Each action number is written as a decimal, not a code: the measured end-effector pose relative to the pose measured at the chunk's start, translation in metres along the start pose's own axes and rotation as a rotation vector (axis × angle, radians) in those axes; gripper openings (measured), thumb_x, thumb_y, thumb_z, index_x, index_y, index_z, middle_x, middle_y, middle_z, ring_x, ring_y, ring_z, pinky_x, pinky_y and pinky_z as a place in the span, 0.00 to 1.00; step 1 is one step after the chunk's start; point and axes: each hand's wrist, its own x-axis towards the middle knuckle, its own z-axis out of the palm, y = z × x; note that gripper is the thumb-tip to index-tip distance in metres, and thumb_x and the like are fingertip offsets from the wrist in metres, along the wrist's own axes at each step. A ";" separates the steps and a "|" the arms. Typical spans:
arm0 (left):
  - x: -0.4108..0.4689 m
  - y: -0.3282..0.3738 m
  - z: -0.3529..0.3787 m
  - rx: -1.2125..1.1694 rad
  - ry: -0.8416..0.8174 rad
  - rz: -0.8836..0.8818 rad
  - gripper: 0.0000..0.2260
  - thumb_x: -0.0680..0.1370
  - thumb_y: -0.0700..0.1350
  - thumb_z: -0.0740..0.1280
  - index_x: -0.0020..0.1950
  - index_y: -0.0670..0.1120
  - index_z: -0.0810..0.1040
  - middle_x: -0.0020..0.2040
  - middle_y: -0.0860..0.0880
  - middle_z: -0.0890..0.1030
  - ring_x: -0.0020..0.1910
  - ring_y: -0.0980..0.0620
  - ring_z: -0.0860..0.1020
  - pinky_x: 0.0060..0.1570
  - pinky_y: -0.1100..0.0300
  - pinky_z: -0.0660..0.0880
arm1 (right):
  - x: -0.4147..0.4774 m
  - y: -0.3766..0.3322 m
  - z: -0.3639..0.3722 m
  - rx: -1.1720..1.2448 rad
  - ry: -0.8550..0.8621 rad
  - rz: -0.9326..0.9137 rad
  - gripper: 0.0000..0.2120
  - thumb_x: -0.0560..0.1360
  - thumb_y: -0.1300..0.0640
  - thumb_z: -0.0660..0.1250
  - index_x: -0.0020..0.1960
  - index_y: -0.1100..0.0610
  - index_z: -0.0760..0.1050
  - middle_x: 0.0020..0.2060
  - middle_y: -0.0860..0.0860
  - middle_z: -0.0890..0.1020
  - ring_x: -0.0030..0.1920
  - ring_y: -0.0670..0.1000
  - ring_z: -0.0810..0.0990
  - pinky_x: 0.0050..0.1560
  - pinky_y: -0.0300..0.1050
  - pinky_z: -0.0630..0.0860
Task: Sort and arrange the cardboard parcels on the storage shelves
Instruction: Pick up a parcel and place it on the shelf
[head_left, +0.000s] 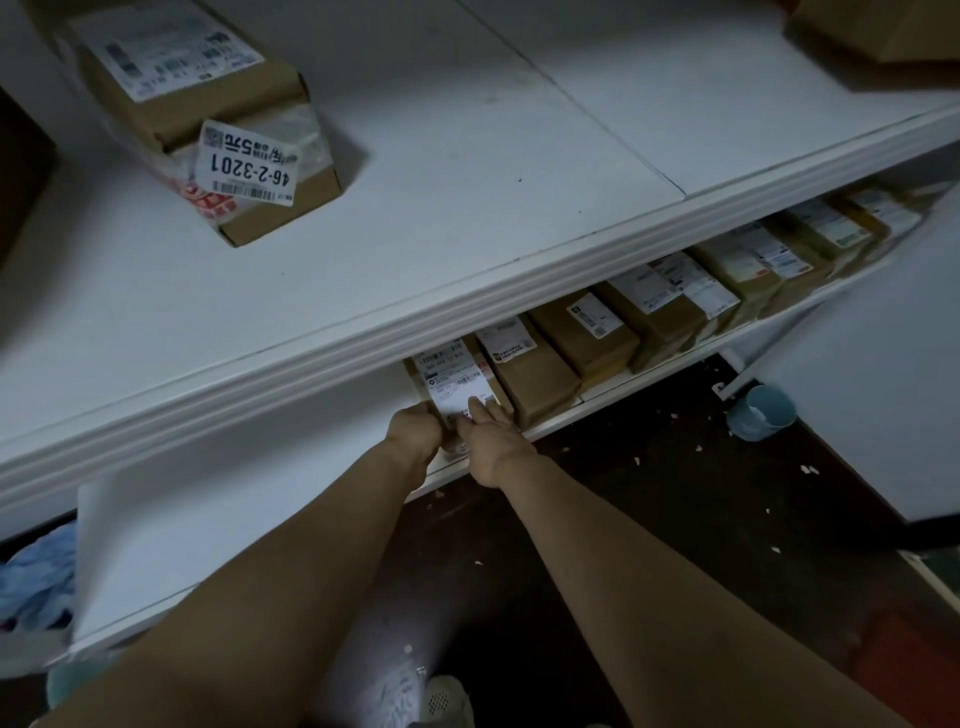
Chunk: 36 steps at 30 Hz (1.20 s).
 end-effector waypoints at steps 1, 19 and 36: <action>-0.001 0.000 0.001 0.007 -0.004 -0.003 0.11 0.75 0.30 0.59 0.50 0.38 0.78 0.40 0.43 0.79 0.39 0.49 0.75 0.37 0.62 0.70 | -0.003 -0.001 -0.002 0.007 0.004 0.000 0.33 0.76 0.69 0.59 0.78 0.55 0.54 0.79 0.52 0.44 0.78 0.54 0.40 0.77 0.51 0.48; -0.195 0.066 0.039 0.022 -0.109 0.061 0.11 0.79 0.35 0.57 0.39 0.40 0.74 0.34 0.42 0.77 0.32 0.49 0.75 0.36 0.56 0.74 | -0.168 -0.019 -0.137 -0.141 0.116 -0.033 0.13 0.75 0.62 0.62 0.32 0.59 0.67 0.32 0.55 0.71 0.35 0.55 0.72 0.39 0.45 0.68; -0.239 0.151 -0.113 -0.288 0.397 0.426 0.08 0.79 0.36 0.58 0.53 0.39 0.76 0.43 0.42 0.78 0.38 0.46 0.74 0.34 0.59 0.72 | -0.158 -0.142 -0.204 0.005 0.472 -0.265 0.25 0.76 0.52 0.65 0.71 0.54 0.66 0.65 0.56 0.68 0.61 0.57 0.74 0.56 0.47 0.72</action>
